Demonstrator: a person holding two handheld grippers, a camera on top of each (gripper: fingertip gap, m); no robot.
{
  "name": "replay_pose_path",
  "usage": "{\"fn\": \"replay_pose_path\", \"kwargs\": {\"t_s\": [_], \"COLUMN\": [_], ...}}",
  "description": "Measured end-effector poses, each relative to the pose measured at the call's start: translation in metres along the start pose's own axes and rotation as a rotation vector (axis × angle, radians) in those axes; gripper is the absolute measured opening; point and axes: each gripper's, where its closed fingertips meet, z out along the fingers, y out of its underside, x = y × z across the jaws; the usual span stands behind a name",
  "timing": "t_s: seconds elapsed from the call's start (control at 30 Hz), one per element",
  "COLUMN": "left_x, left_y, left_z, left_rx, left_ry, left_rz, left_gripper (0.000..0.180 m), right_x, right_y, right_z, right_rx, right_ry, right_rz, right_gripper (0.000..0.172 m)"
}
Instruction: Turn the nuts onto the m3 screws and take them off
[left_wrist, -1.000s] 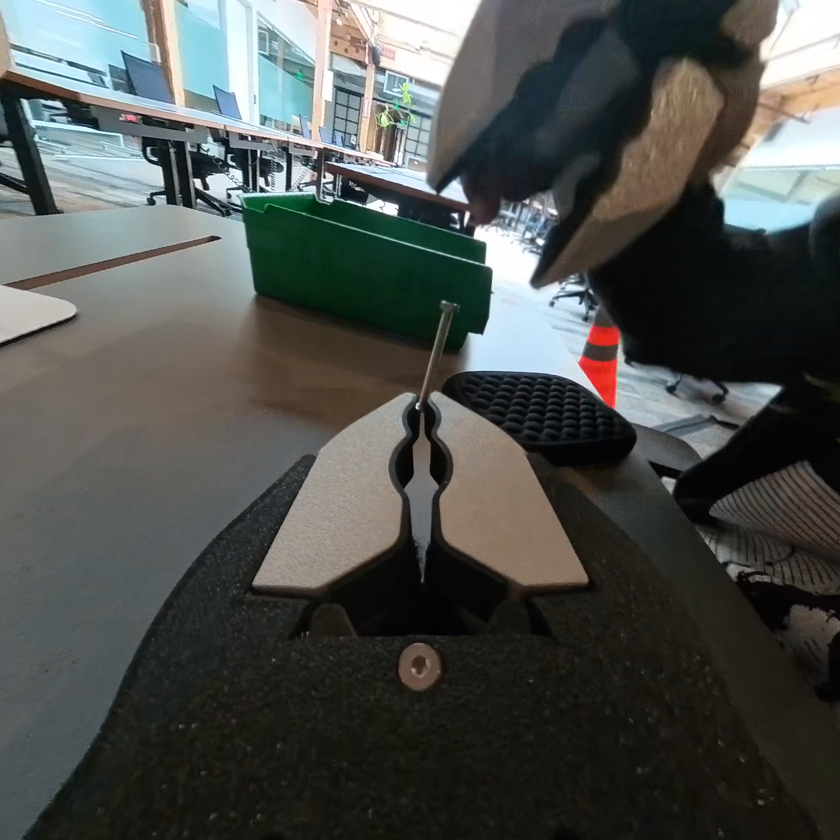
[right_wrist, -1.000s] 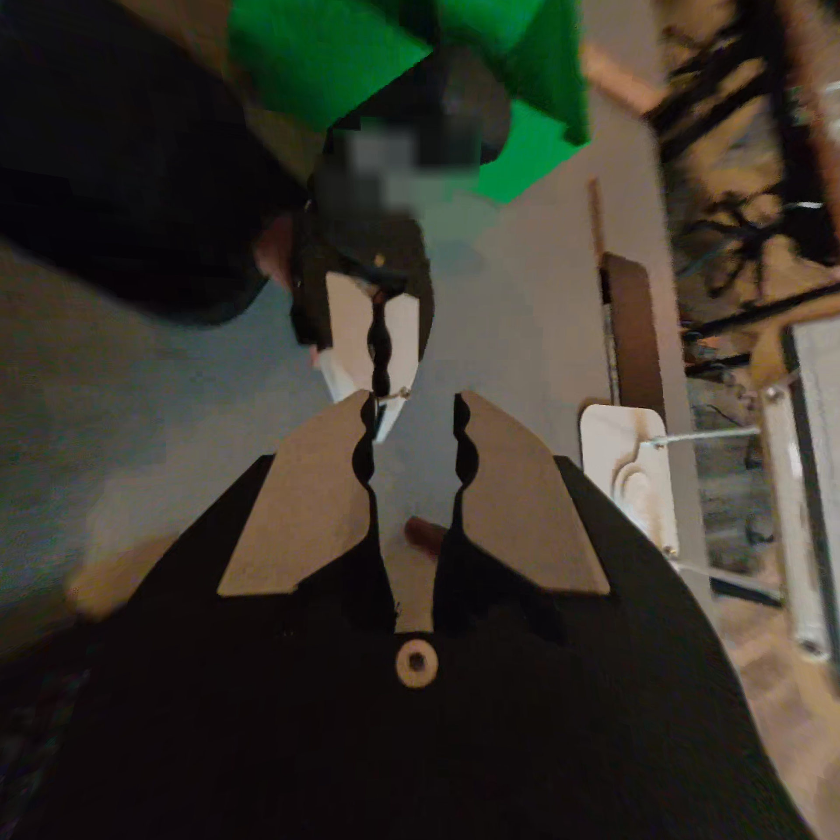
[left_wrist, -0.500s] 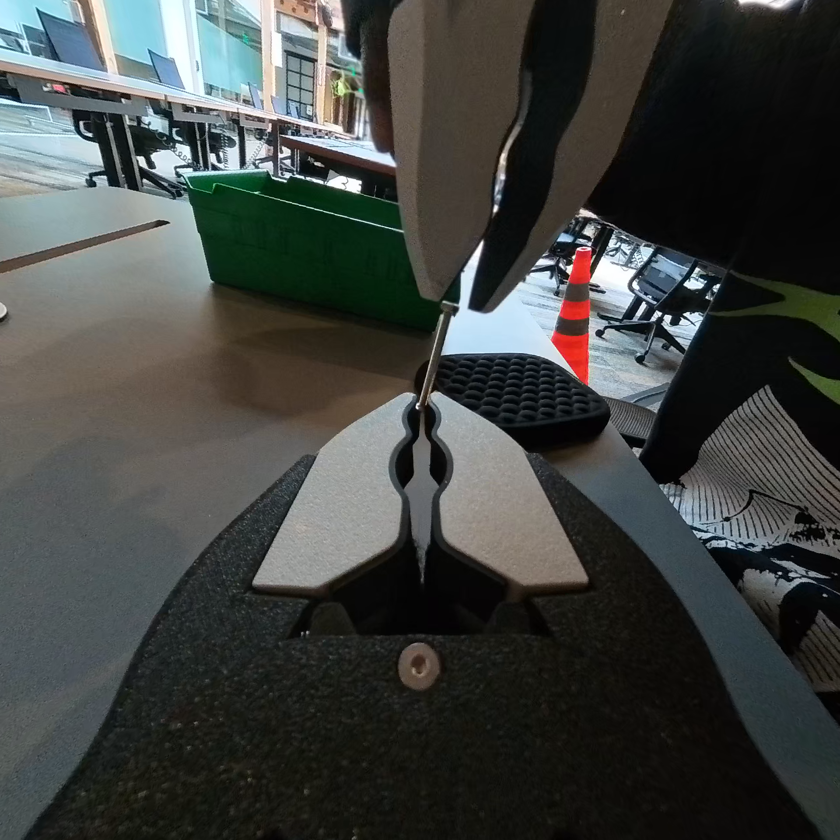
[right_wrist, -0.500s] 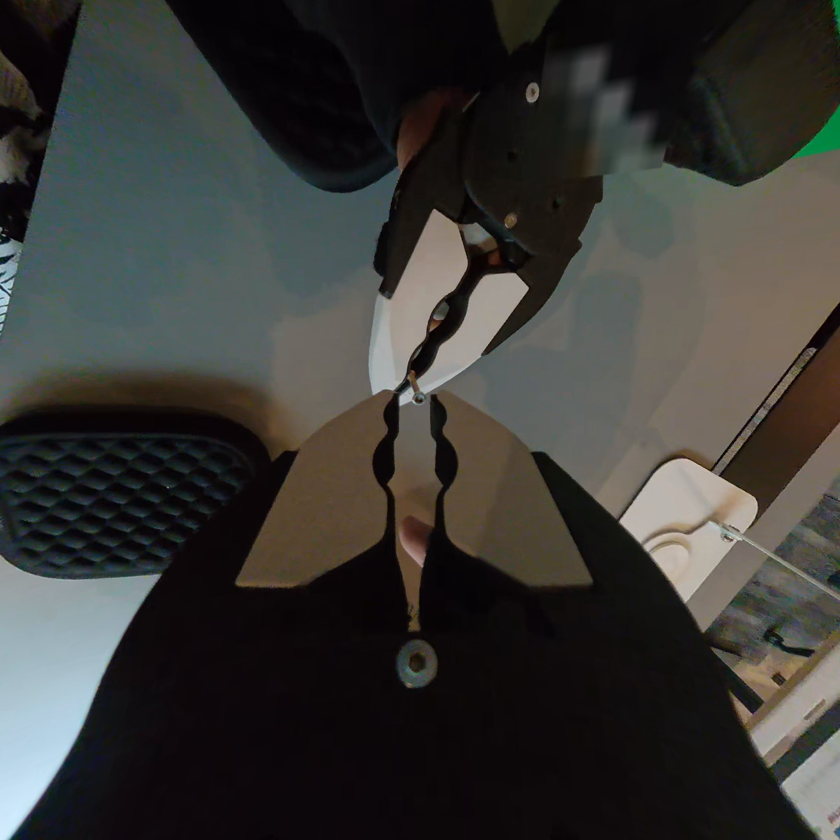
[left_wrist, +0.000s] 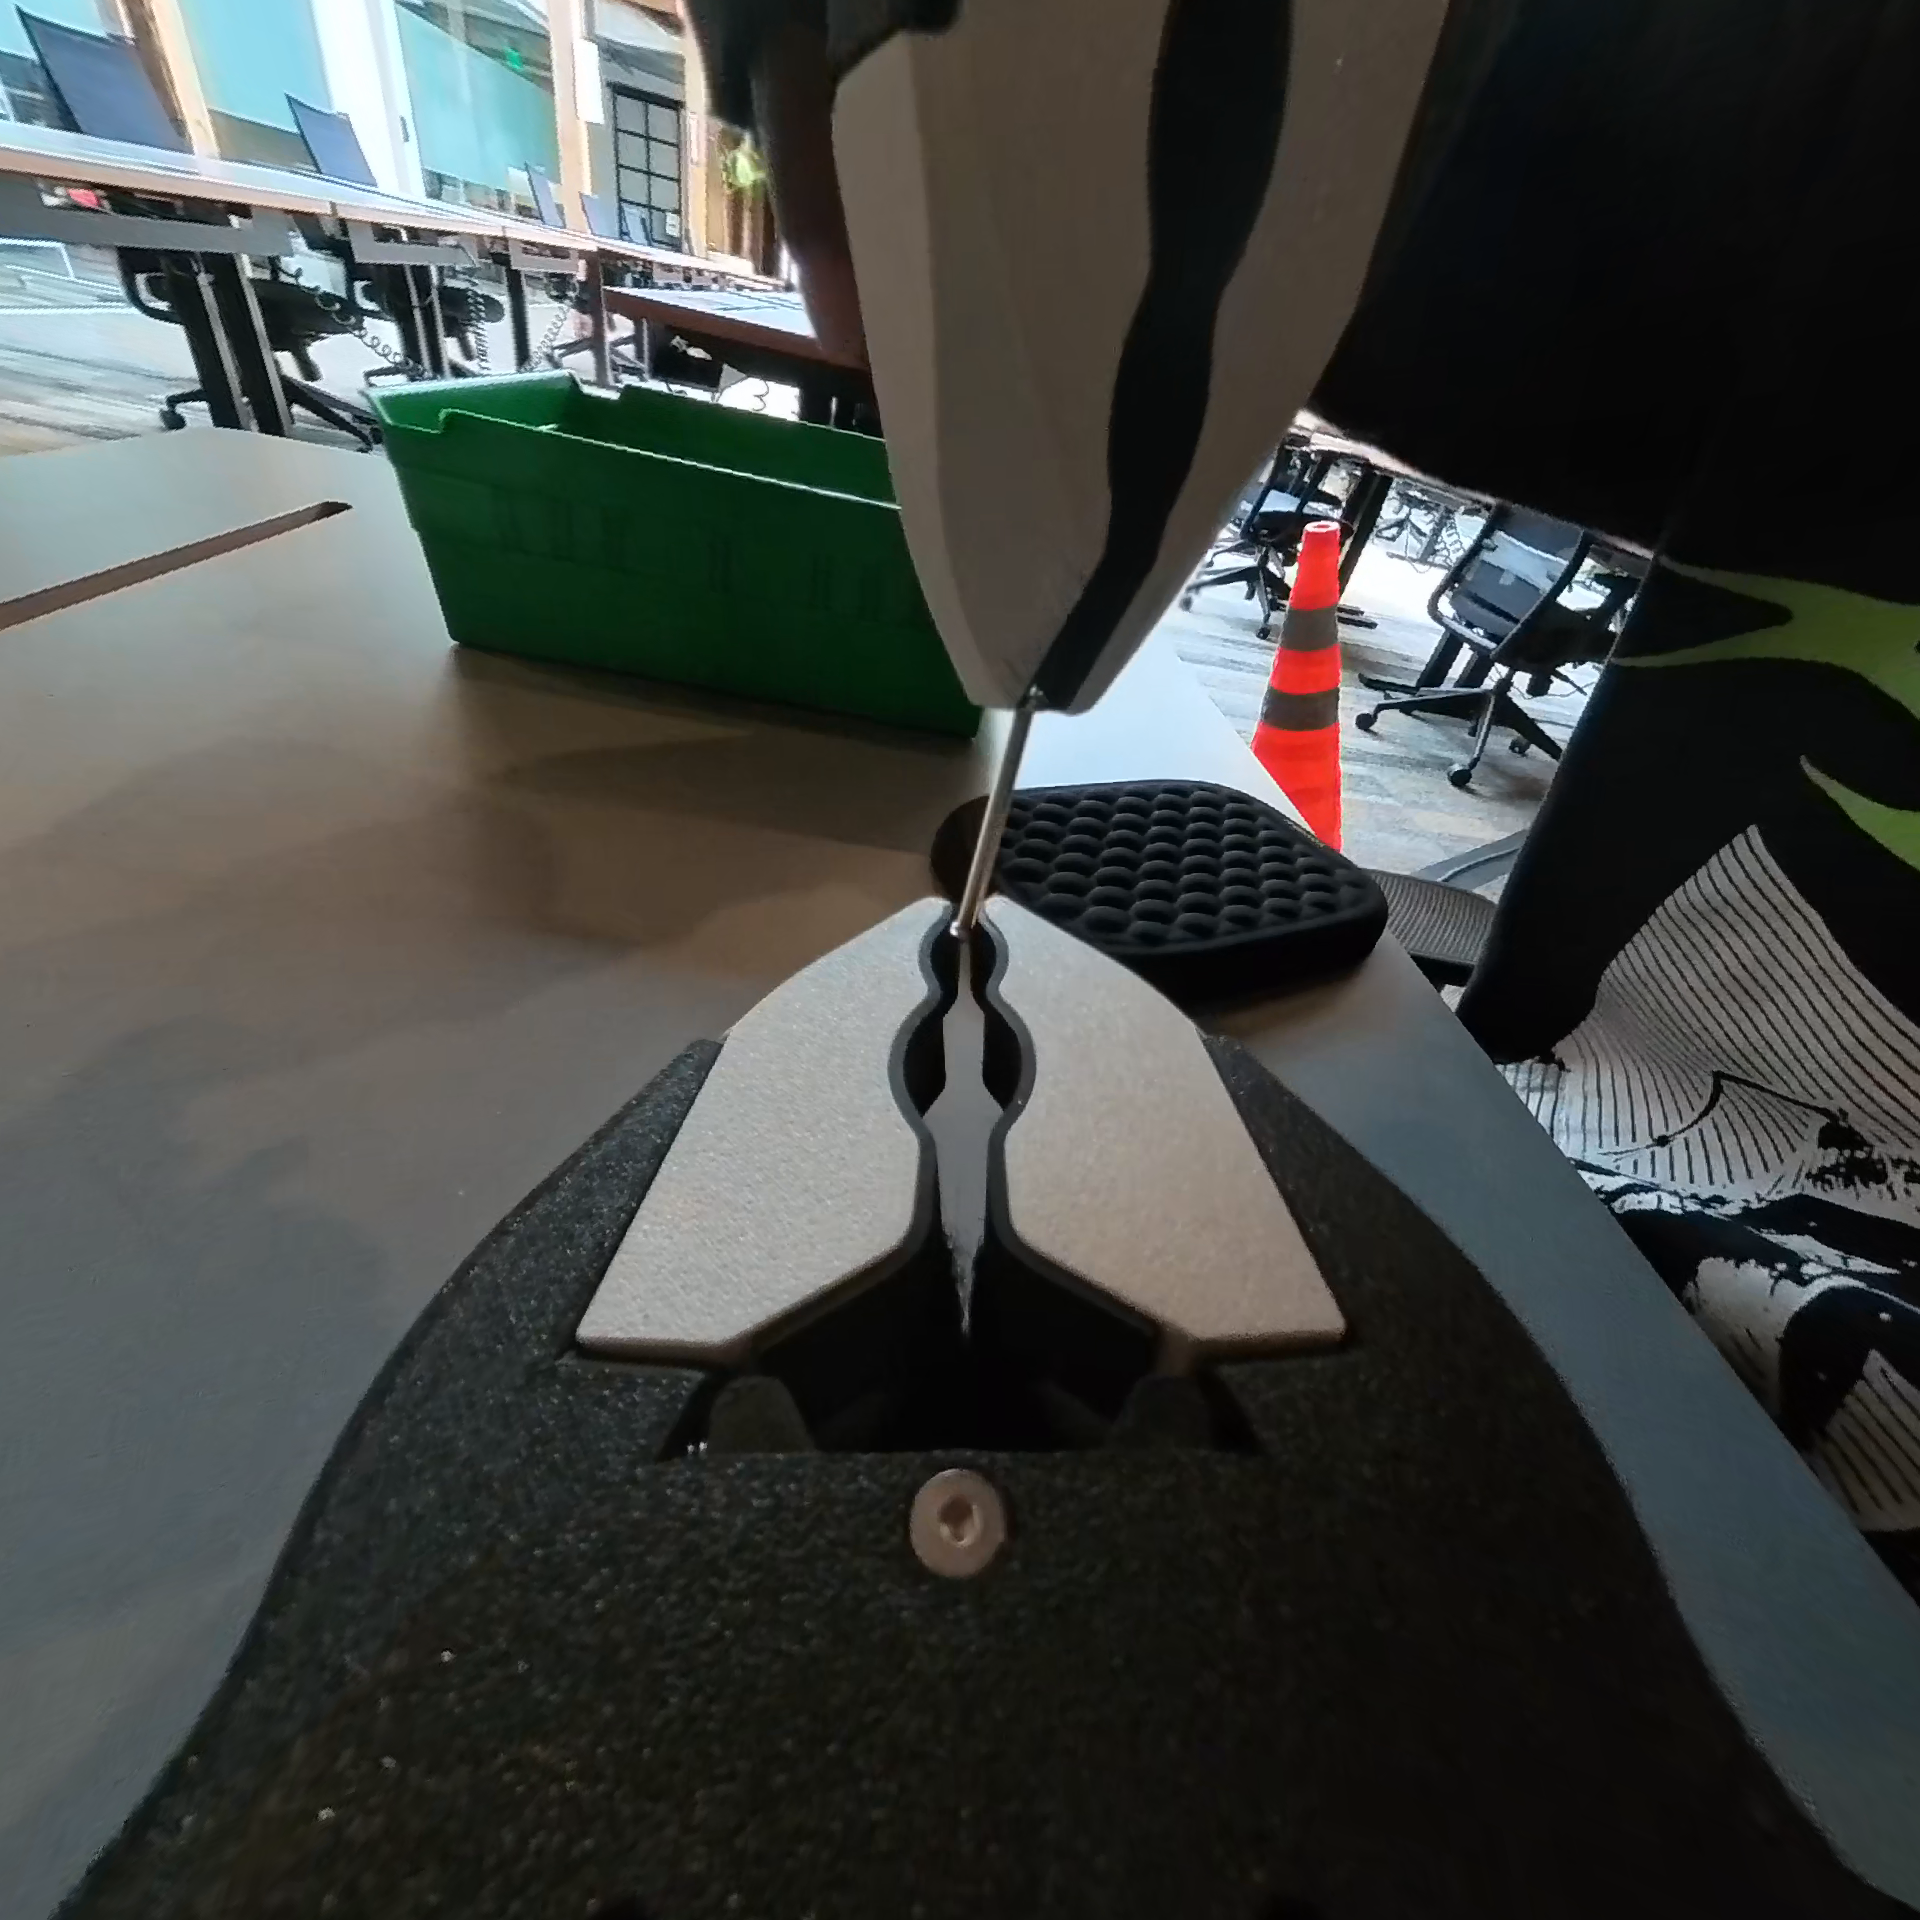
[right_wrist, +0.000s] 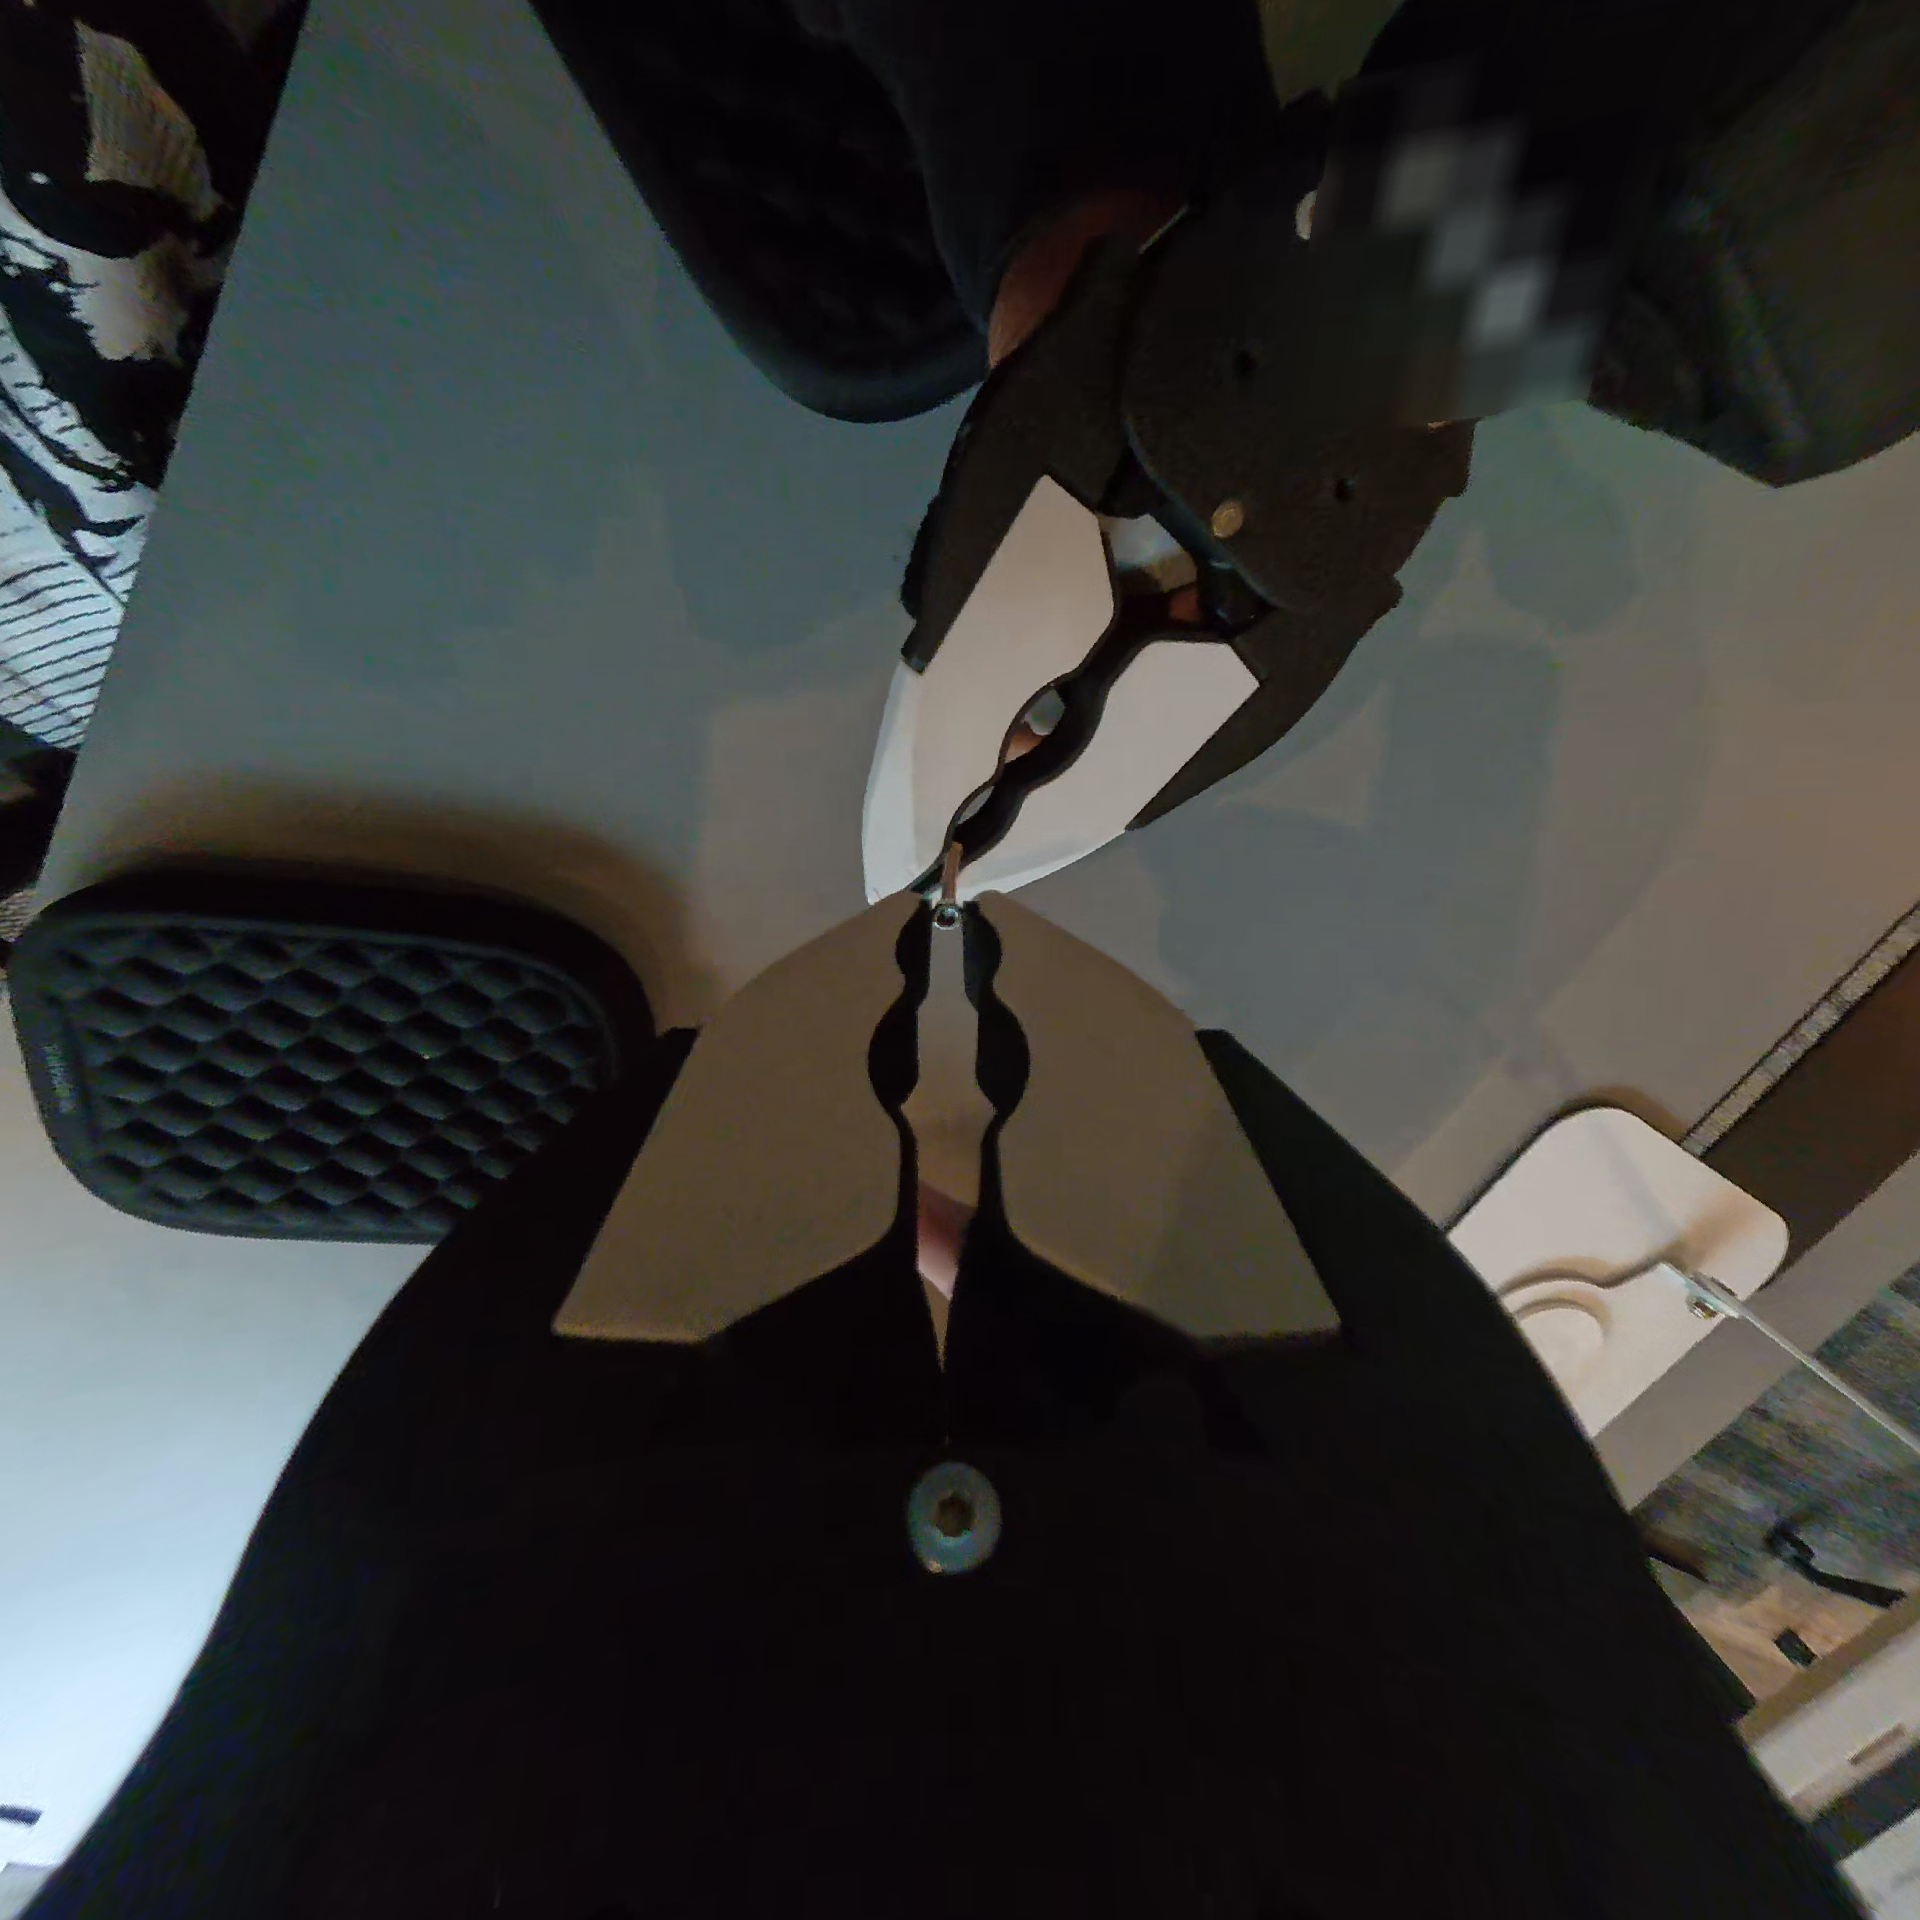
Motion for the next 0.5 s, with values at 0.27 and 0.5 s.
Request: {"fn": "replay_pose_path", "kwargs": {"t_s": [0.27,0.5], "left_x": [0.0057,0.0014], "left_y": [0.0054,0.0027], "left_z": [0.0040,0.0019], "left_rx": [-0.045,-0.021], "left_ry": [0.019,0.001], "left_rz": [0.037,0.004], "left_gripper": [0.001,0.000], "right_x": [-0.0097,-0.0027], "right_y": [0.0013,0.0006], "right_z": [0.0015,0.0017], "right_rx": [-0.025,-0.008], "right_ry": [-0.095,-0.046], "right_rz": [-0.044,-0.011], "right_gripper": [0.004,0.004]}}
